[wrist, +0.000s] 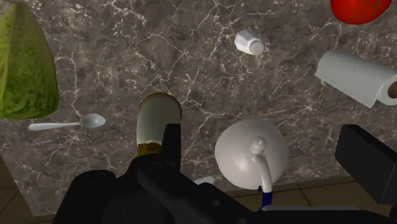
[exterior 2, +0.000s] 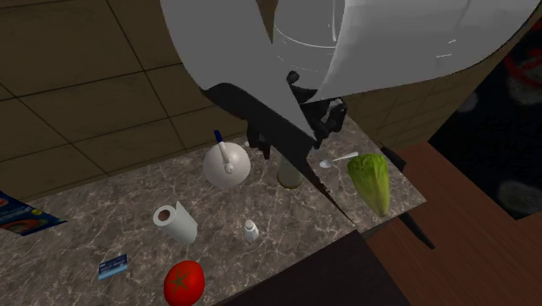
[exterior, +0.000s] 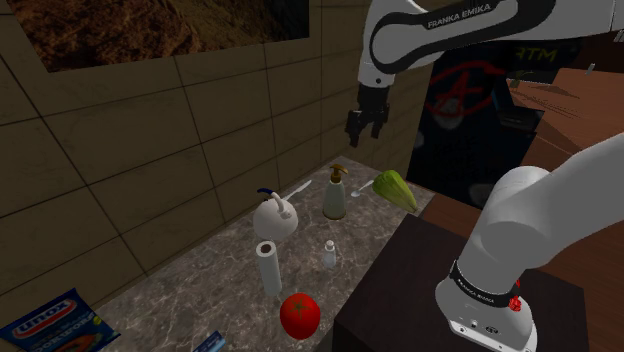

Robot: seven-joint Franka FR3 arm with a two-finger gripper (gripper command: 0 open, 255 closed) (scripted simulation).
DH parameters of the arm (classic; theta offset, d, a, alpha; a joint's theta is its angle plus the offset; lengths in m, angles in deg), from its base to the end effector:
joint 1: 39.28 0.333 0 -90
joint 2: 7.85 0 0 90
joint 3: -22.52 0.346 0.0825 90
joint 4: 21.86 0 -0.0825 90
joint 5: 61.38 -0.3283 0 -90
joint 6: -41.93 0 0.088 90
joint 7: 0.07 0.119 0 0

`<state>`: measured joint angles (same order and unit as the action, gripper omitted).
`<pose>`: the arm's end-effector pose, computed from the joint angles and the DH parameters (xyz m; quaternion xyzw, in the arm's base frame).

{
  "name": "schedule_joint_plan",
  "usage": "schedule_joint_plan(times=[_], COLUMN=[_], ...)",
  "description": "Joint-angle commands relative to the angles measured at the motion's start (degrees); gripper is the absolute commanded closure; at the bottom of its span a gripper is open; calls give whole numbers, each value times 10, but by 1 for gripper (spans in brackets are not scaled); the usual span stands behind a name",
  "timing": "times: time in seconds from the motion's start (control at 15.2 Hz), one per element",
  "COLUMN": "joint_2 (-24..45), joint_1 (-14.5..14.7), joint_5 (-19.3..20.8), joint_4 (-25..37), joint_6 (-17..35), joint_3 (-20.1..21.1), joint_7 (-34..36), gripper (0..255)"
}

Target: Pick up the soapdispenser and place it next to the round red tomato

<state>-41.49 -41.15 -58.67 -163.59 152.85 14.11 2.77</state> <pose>0.3027 -0.0671 0.5263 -0.9950 0.0951 -0.0234 0.0171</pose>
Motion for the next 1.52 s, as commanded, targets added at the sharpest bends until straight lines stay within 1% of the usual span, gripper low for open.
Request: schedule_joint_plan(times=[0.0, 0.33, 0.59, 0.79, 1.06, 1.32, 1.45], joint_2=[34, 133, 219, 287, 379, 472, 491], joint_1=[-2, -4, -4, -5, -11, -27, -32], joint_5=[3, 1, -14, -34, -72, -114, -122], joint_4=[-2, 11, 36, 63, 110, 169, 178], joint_6=[38, 126, 188, 228, 271, 301, 310], joint_3=[-11, -40, -62, -75, -85, -82, -78], joint_7=[-12, -45, -77, -105, -148, -190, -197], gripper=[0, 0, 0, 0, 0, 0, 0])
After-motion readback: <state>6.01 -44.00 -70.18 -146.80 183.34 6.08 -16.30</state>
